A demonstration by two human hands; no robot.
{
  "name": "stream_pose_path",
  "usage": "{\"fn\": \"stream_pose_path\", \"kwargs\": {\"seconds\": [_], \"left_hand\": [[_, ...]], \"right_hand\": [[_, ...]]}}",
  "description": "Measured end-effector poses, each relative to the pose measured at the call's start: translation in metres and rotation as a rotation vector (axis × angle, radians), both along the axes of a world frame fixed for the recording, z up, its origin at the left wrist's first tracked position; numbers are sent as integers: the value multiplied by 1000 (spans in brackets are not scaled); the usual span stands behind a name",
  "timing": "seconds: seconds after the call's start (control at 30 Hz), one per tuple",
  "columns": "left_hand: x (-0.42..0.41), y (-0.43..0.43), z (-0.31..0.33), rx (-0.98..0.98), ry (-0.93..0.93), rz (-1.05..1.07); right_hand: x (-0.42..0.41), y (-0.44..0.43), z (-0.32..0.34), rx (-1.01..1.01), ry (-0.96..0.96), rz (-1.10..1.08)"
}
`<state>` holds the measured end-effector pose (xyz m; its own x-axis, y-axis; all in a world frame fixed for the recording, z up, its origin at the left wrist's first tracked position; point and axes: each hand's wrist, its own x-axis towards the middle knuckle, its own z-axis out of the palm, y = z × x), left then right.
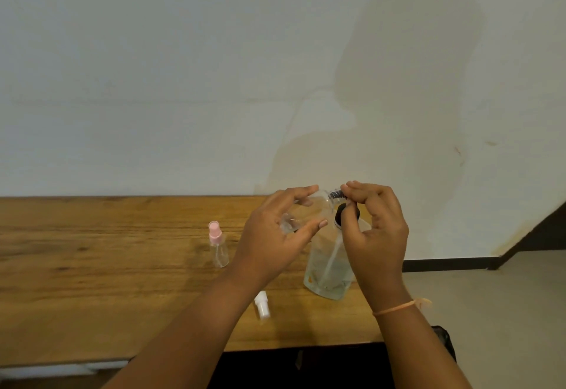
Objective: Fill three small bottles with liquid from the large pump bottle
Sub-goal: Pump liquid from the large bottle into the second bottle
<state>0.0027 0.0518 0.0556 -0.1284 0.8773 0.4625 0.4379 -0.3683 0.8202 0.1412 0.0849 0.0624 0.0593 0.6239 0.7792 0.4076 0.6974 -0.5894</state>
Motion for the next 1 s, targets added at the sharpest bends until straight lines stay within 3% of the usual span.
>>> {"fn": "stream_pose_path", "kwargs": {"seconds": [0.27,0.53,0.7,1.0], "left_hand": [[0,3,-2,7,-4,3],[-1,4,-2,-39,-46,-9],[-3,2,-1,-117,-25,-5],[0,0,1,-12,-23,1]], "right_hand": [[6,1,-3,22,-101,-31],[2,6,-6,35,-62,-45],[0,9,-11,69,-174,-93],[2,5,-1,9,-72,-28]]}}
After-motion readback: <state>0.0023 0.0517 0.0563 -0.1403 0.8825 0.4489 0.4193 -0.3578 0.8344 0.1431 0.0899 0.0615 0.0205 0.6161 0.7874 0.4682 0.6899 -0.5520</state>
